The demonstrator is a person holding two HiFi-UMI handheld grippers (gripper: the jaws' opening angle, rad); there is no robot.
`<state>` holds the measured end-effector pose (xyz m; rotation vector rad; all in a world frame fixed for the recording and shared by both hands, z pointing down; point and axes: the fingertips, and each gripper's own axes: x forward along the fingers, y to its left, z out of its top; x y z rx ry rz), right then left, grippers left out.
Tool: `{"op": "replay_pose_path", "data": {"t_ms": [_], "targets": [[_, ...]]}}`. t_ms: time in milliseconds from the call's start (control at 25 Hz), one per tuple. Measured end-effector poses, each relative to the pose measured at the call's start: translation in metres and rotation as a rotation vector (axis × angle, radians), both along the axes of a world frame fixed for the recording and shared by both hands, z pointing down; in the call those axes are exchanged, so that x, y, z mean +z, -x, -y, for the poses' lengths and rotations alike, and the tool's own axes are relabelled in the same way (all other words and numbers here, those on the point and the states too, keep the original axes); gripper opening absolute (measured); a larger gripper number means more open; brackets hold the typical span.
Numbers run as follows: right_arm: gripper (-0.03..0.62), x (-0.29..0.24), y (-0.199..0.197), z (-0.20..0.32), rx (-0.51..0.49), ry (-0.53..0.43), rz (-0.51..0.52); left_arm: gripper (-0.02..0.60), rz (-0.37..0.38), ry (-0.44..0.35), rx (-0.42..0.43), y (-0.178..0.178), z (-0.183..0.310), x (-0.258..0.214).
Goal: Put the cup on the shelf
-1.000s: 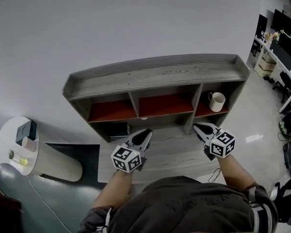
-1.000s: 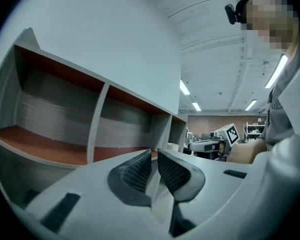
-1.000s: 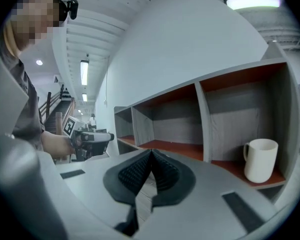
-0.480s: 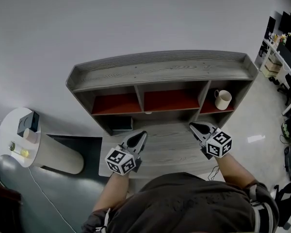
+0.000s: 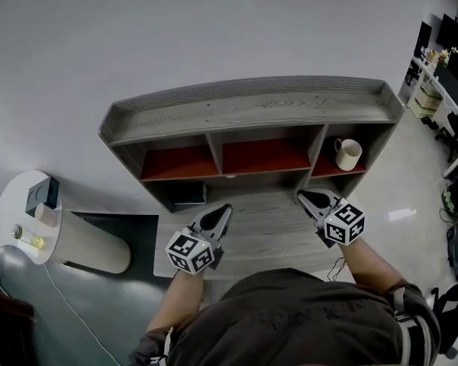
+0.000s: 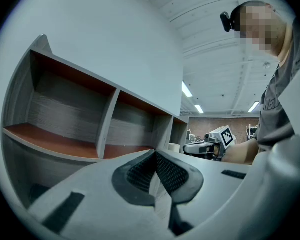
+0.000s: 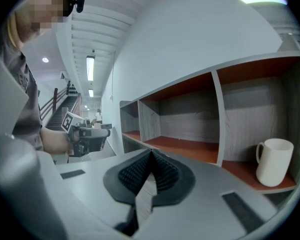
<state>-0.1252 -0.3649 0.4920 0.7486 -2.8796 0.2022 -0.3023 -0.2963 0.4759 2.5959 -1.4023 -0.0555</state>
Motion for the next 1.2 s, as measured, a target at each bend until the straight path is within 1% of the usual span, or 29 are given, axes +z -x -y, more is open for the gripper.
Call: {"op": "replay_pose_path", "data": {"t_ms": [440,1200], "targets": [[-0.010,-0.0036,0.0007,0.0024,0.000,-0.015,0.000,0.005,0.011,0.004,0.010,-0.0024,0.0011,-0.0004],[-0.011,-0.0013,0.0018,0.0021,-0.010,-0.021,-0.015,0.005,0.002,0.014,0.016,-0.0065,0.0007,0.0044]]}}
